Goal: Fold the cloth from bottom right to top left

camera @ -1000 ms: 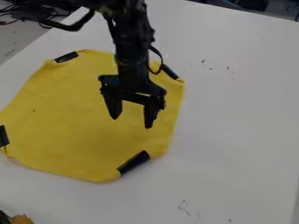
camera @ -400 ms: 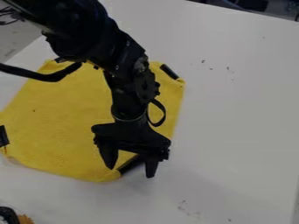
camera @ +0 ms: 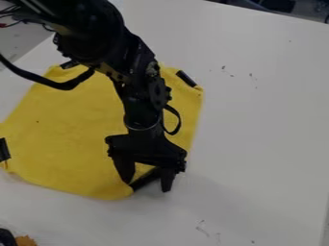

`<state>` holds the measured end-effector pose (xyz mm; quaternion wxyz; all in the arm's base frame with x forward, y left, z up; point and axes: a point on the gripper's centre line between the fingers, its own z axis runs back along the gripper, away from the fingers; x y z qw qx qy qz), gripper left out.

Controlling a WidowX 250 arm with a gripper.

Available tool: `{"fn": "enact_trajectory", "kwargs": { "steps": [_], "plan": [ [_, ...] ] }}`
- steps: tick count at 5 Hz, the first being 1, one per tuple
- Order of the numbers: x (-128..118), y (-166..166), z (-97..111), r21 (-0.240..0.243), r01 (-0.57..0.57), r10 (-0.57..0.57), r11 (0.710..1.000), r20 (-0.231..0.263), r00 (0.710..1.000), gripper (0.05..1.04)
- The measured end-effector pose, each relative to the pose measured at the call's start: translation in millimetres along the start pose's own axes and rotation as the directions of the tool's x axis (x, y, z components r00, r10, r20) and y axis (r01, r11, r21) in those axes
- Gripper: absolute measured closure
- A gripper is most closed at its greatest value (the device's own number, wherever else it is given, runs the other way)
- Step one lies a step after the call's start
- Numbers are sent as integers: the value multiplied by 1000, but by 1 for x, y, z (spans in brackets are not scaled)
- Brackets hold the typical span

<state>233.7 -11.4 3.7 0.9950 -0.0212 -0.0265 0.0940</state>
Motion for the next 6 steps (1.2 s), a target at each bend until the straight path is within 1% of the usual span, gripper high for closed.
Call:
{"fn": "enact_trajectory", "kwargs": {
  "steps": [1,2,3,4,5,6],
  "plan": [
    [7,4,-1,-14,-4,4,1000,1,1000,370],
    [4,7,-1,-8,0,0,1000,1,1000,662],
    [2,7,0,-2,-3,3,1000,-13,1000,874],
    [-1,-4,13,13,32,-31,999,-59,998,983],
    [18,-13,39,-10,115,-116,993,-76,990,1000],
    [51,-5,69,-3,201,-200,980,-65,978,1000]
  ]
}}
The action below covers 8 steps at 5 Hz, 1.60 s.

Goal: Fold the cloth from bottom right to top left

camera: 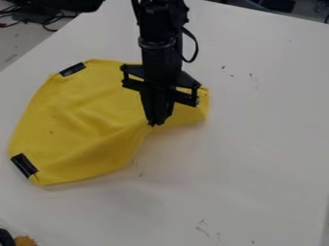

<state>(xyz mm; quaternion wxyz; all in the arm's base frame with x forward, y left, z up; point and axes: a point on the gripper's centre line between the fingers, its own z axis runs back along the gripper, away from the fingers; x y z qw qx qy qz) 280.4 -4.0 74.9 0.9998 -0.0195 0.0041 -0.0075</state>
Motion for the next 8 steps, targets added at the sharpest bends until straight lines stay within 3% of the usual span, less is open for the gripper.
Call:
{"fn": "enact_trajectory", "kwargs": {
  "steps": [1,2,4,5,6,7,8],
  "plan": [
    [23,33,6,-27,19,-19,999,-25,1000,1000],
    [43,84,-1,-72,16,-17,997,-9,1000,1000],
    [46,130,-33,-166,21,-22,986,-5,1000,980],
    [47,134,-42,-175,32,-31,984,6,999,804],
    [55,137,-40,-135,64,-61,989,29,998,524],
    [63,127,-24,-31,121,-120,992,44,992,228],
    [69,119,8,79,139,-144,987,58,988,67]
  ]
}}
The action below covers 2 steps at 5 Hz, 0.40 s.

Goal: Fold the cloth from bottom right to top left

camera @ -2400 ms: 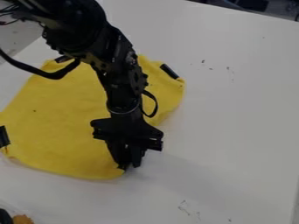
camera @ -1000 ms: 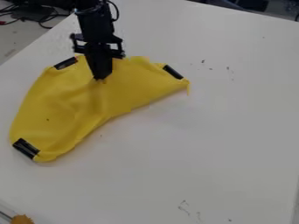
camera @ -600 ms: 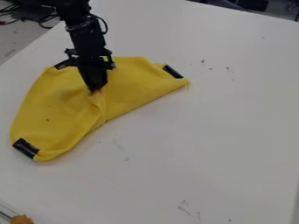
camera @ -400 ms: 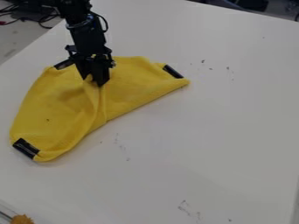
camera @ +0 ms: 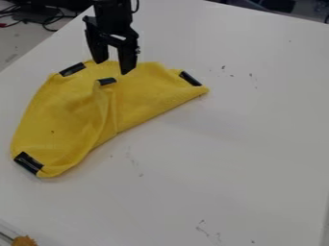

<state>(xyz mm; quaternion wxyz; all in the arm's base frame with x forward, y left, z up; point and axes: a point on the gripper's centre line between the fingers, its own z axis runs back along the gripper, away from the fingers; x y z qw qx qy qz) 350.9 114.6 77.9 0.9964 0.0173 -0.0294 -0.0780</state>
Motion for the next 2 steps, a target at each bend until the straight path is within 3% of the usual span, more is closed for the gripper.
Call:
{"fn": "enact_trajectory", "kwargs": {
  "steps": [2],
  "plan": [
    [7,-4,12,48,2,-3,999,33,999,77]
  ]
}}
